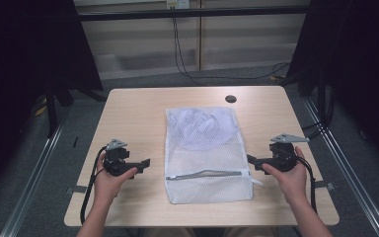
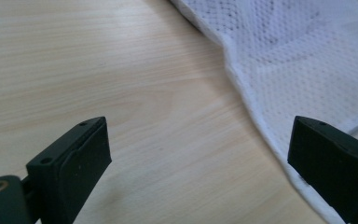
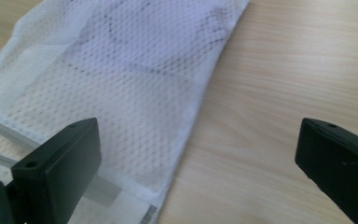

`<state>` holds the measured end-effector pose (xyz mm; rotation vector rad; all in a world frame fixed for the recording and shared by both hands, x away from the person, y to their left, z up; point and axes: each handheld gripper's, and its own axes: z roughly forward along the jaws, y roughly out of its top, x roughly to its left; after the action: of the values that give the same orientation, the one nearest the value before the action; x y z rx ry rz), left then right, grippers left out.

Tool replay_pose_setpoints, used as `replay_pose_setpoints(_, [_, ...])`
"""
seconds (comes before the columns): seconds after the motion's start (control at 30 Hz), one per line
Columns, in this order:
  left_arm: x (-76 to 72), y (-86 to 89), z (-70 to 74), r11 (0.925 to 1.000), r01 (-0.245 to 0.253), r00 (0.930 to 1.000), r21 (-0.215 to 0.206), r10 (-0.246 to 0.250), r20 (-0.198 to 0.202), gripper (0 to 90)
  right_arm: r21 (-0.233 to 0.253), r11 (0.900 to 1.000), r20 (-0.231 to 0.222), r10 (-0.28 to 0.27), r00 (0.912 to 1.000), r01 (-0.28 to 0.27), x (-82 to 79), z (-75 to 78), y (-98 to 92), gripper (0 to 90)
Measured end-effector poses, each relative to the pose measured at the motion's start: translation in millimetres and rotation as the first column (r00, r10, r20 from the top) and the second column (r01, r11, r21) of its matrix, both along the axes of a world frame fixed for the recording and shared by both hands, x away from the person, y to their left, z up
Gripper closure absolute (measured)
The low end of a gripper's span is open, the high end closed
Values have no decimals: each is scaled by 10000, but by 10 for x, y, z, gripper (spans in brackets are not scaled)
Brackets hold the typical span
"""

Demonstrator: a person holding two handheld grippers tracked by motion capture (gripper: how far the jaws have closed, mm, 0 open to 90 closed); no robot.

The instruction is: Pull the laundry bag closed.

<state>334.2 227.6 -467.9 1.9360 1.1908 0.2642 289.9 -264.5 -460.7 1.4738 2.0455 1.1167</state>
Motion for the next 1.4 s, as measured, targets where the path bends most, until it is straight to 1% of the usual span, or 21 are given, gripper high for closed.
replay_pose_setpoints(0.07, [-8, -1, 10, 10000, 58, 10000, 31, -58, 8, 51, 52, 9999, -59, 112, 9999, -112, -3, 3, 30, 0])
replay_pose_setpoints(0.1, [-21, -9, 21, 9998, 72, 9999, -194, -73, -87, 49, 114, 9994, -145, 318, 9994, -316, -8, 12, 100, 10])
replay_pose_setpoints(0.13, [-21, -9, 21, 9998, 72, 9999, -194, -73, -87, 48, 114, 9994, -145, 318, 9994, -316, -8, 12, 100, 10])
replay_pose_setpoints(0.17, [-27, -8, 23, 9992, 224, 9991, -330, -235, -344, 48, 141, 9983, -190, 559, 9983, -557, -8, 26, 179, 19])
replay_pose_setpoints(0.2, [-31, -11, 25, 9986, 262, 9986, -467, -283, -445, 47, 147, 9978, -196, 656, 9977, -653, -7, 34, 220, 27])
replay_pose_setpoints(0.27, [-35, -7, 30, 9986, 345, 9984, -403, -362, -424, 46, 116, 9970, -198, 769, 9968, -766, -5, 41, 264, 30])
replay_pose_setpoints(0.3, [-42, -11, 34, 9985, 376, 9983, -386, -393, -434, 46, 166, 9956, -234, 924, 9954, -920, 3, 48, 354, 32])
replay_pose_setpoints(0.33, [-51, -10, 40, 9976, 407, 9979, -552, -433, -473, 46, 183, 9946, -250, 1022, 9945, -1017, 12, 49, 400, 32])
replay_pose_setpoints(0.43, [-72, -15, 44, 9974, 435, 9977, -570, -464, -501, 46, 289, 9916, -329, 1274, 9913, -1264, 39, 42, 525, 40])
replay_pose_setpoints(0.47, [-72, -15, 44, 9974, 435, 9977, -570, -464, -501, 46, 289, 9916, -329, 1274, 9913, -1264, 39, 42, 525, 40])
replay_pose_setpoints(0.57, [-82, -24, 35, 9967, 579, 9964, -568, -613, -591, 46, 333, 9886, -469, 1480, 9879, -1465, 58, 34, 631, 43])
replay_pose_setpoints(0.6, [-88, -33, 34, 9970, 535, 9966, -567, -569, -595, 46, 330, 9877, -462, 1539, 9870, -1525, 64, 28, 658, 43])
replay_pose_setpoints(0.63, [-89, -31, 35, 9965, 647, 9959, -532, -679, -600, 46, 301, 9875, -487, 1563, 9865, -1550, 66, 24, 683, 43])
replay_pose_setpoints(0.67, [-93, -43, 36, 9962, 621, 9960, -610, -658, -598, 46, 307, 9859, -564, 1657, 9846, -1642, 66, 15, 723, 46])
replay_pose_setpoints(0.97, [-95, -25, 54, 9952, 596, 9961, -781, -644, -608, 46, 391, 9805, -740, 1953, 9779, -1928, 85, -3, 927, 53])
replay_pose_setpoints(1.07, [-92, -29, 54, 9950, 577, 9963, -817, -626, -593, 46, 379, 9765, -845, 2145, 9731, -2120, 98, -12, 1036, 54])
replay_pose_setpoints(1.17, [-91, -28, 53, 9951, 662, 9957, -734, -707, -605, 46, 398, 9748, -839, 2222, 9714, -2195, 106, -13, 1075, 54])
replay_pose_setpoints(1.27, [-93, -29, 56, 9950, 604, 9962, -796, -651, -578, 47, 419, 9736, -903, 2276, 9696, -2246, 116, -7, 1122, 54])
replay_pose_setpoints(1.3, [-91, -19, 61, 9952, 650, 9960, -730, -692, -566, 47, 396, 9731, -910, 2295, 9690, -2268, 120, -4, 1137, 54])
replay_pose_setpoints(1.37, [-93, -14, 68, 9949, 583, 9963, -819, -632, -586, 47, 291, 9719, -982, 2355, 9669, -2337, 127, 10, 1186, 55])
replay_pose_setpoints(1.4, [-92, -5, 71, 9949, 642, 9960, -779, -687, -570, 47, 291, 9719, -982, 2355, 9669, -2337, 127, 10, 1186, 55])
